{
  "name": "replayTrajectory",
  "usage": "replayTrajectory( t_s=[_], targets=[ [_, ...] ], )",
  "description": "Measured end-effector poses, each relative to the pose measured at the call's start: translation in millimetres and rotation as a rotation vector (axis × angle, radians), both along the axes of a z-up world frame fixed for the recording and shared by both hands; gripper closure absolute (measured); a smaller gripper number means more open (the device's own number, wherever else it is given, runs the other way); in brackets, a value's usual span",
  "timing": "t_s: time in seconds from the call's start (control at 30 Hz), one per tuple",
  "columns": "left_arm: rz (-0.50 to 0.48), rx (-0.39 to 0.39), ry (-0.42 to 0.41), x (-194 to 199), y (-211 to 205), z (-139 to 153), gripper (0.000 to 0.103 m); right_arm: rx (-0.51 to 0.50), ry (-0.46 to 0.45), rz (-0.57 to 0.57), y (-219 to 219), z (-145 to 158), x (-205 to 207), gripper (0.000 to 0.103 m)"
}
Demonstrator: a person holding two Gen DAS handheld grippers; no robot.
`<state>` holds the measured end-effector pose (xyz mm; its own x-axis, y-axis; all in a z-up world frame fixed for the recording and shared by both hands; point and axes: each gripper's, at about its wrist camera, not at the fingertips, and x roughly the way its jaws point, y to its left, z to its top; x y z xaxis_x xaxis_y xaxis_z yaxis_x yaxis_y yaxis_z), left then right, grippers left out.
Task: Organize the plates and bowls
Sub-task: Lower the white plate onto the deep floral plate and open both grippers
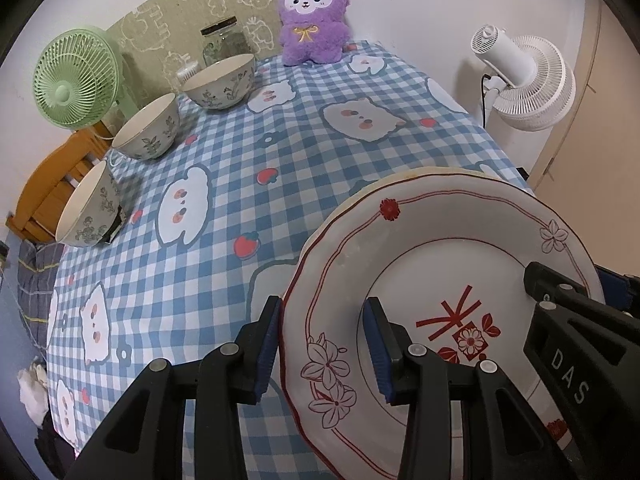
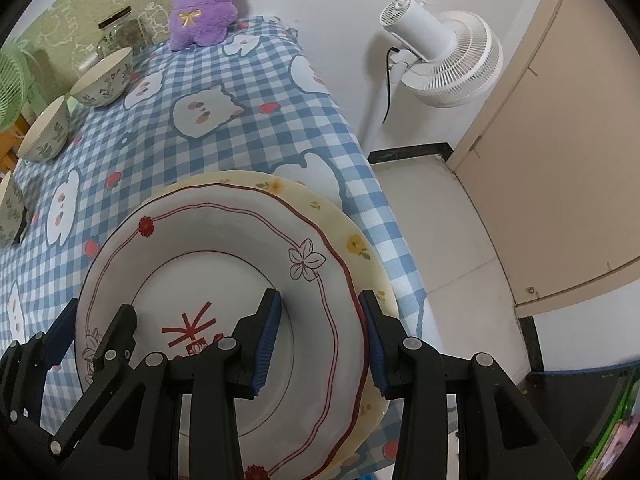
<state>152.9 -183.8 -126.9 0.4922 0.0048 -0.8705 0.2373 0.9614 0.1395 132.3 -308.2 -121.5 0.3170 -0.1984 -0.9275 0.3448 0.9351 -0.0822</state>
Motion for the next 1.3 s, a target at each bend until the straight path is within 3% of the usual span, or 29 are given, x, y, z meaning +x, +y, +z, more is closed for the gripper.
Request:
replayTrajectory(
  t_s=[0.33,0.73,0.9,1.0,1.3],
  targets=[
    [0.021,0.023,-0.033,-4,-4,-2,0.061,-0.032,0.002,-0.024,2,-1,-4,0.059],
    [0.035,-0.004,-0.021,-3,-7,-5,0.048,-0.025,-0.004,-0.039,-1,-1,-5,0.058],
    [0.017,-0.019,-0.009,-3,-8,-5,0.038,0.016,0.000,-0.022,-1,-2,-3,0.036],
    [0.001,-0.042,0.009,-3,-8,-4,0.030,0.038,-0.003,-0.010,0,-2,-2,0.033],
    [-0.041,-0.096,0.009,-8,-6,13,0.021,0.062,-0.034,0.016,3,17,-4,0.026]
  ],
)
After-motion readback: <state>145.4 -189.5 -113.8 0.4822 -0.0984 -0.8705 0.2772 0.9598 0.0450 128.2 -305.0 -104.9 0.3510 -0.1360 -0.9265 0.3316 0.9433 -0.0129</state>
